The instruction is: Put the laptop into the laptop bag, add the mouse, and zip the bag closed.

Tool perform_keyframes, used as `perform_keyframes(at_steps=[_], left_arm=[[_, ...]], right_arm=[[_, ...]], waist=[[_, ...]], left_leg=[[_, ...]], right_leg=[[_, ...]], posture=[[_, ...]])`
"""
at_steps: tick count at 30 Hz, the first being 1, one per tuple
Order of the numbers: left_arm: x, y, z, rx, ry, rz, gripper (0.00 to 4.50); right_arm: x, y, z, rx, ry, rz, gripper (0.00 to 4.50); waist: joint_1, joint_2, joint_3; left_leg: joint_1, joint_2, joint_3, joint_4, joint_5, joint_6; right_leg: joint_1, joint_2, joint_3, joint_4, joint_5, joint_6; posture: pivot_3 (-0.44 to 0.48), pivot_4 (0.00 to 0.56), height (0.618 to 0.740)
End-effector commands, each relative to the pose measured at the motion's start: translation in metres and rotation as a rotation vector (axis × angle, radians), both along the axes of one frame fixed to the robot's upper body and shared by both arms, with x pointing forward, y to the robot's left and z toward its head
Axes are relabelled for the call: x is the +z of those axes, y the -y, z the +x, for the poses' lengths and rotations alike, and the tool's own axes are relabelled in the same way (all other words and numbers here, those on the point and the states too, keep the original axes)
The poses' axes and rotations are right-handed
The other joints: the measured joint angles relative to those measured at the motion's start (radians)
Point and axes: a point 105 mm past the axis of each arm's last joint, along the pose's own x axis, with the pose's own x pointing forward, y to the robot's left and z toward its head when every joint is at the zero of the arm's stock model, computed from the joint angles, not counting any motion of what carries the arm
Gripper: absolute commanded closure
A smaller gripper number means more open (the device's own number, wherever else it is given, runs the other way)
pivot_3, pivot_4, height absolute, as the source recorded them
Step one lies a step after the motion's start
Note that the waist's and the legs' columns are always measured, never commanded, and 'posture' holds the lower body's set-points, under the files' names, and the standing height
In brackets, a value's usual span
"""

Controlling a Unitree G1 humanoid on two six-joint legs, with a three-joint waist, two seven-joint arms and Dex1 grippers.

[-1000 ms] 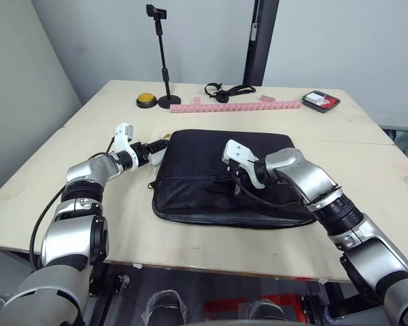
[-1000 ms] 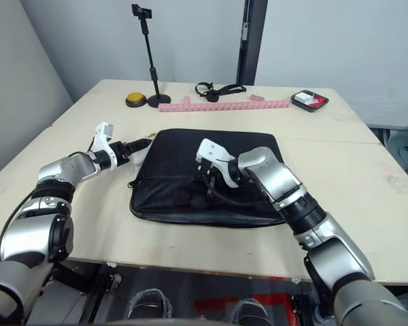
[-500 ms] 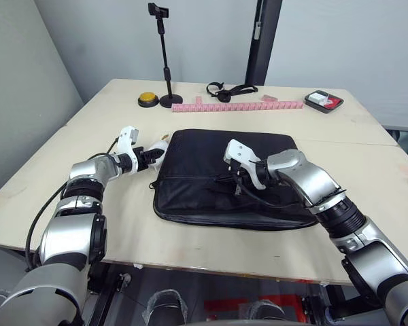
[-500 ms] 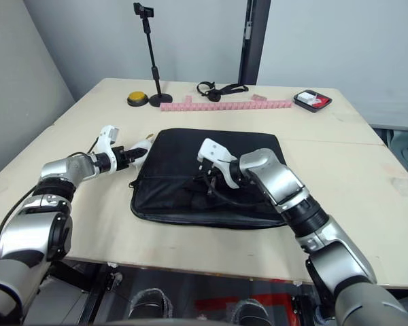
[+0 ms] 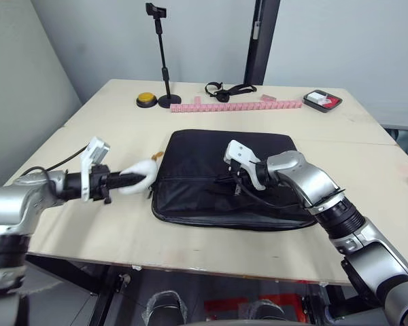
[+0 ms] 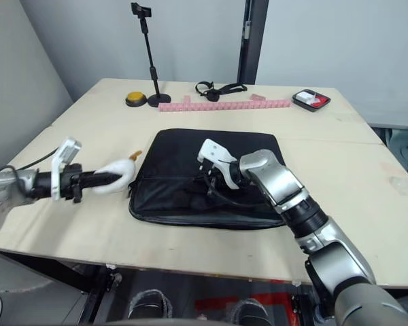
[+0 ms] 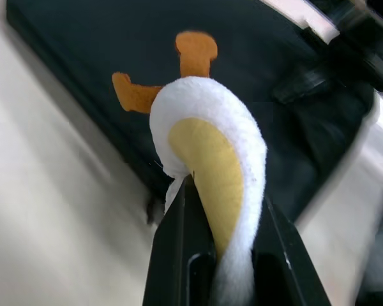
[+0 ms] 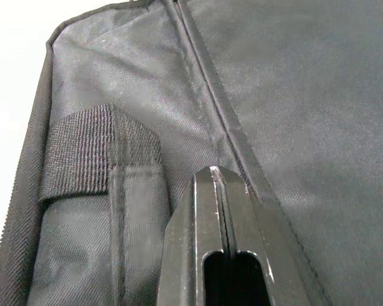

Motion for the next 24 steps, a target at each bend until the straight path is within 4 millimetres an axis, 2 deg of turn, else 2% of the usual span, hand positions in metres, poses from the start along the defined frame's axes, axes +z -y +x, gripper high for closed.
perform_keyframes(at_steps=[1, 9, 19, 24], left_arm=[[0.023, 0.002, -0.019, -0.077, 0.065, -0.003, 4.46], [0.007, 0.009, -0.039, -0.114, 0.045, 0.027, 4.46], [-0.003, 0.005, 0.006, 0.076, 0.155, 0.042, 4.46], [0.003, 0.002, 0.034, 0.154, 0.202, 0.049, 4.46]], right_arm=[[-0.007, 0.008, 0.001, -0.025, -0.028, -0.026, 4.50], [-0.008, 0.005, -0.001, -0.013, -0.046, -0.030, 4.50], [-0.001, -0.003, 0.000, 0.008, -0.031, -0.013, 4.50], [0.021, -0.020, -0.010, 0.085, -0.064, 0.093, 4.50]], waist=[[-0.003, 0.000, 0.000], [-0.019, 0.001, 0.000], [-0.021, 0.000, 0.000], [-0.021, 0.000, 0.000]], left_leg=[[0.000, 0.000, 0.000, -0.001, 0.000, 0.000], [0.000, 0.001, 0.001, -0.001, 0.000, 0.000], [0.002, 0.001, 0.000, -0.001, 0.000, 0.000], [0.001, 0.001, 0.000, -0.001, 0.000, -0.001]], right_leg=[[0.000, 0.000, 0.000, 0.000, 0.000, 0.001], [-0.001, 0.001, 0.000, 0.000, -0.001, 0.000], [0.000, 0.001, 0.001, 0.003, -0.001, 0.000], [-0.001, 0.005, 0.001, 0.003, -0.001, 0.000]], posture=[[0.000, 0.150, 0.739], [0.000, 0.150, 0.739], [0.000, 0.150, 0.739], [0.000, 0.150, 0.739]])
